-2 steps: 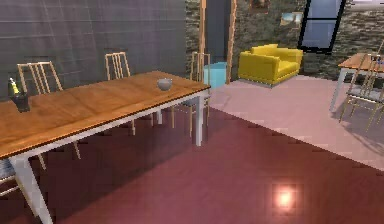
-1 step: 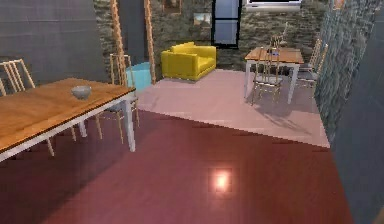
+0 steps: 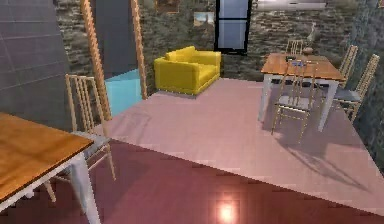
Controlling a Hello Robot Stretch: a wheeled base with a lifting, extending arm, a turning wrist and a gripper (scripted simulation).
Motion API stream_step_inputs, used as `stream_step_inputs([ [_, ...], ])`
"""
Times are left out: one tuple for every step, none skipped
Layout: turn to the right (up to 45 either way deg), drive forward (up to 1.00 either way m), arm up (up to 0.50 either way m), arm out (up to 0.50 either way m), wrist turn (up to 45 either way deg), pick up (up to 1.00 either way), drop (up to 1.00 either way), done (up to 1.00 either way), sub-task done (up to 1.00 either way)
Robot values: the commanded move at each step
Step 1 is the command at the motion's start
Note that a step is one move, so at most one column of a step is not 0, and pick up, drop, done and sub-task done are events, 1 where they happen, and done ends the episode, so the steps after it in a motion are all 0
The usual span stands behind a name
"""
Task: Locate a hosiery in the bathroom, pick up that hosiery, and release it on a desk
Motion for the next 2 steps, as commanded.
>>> stream_step_inputs([
  [0.0, 1.0, 0.0, 0.0, 0.0, 0.0, 0.0, 0.0, 0.0],
  [6.0, 0.0, 0.0, 0.0, 0.0, 0.0, 0.0, 0.0, 0.0],
])
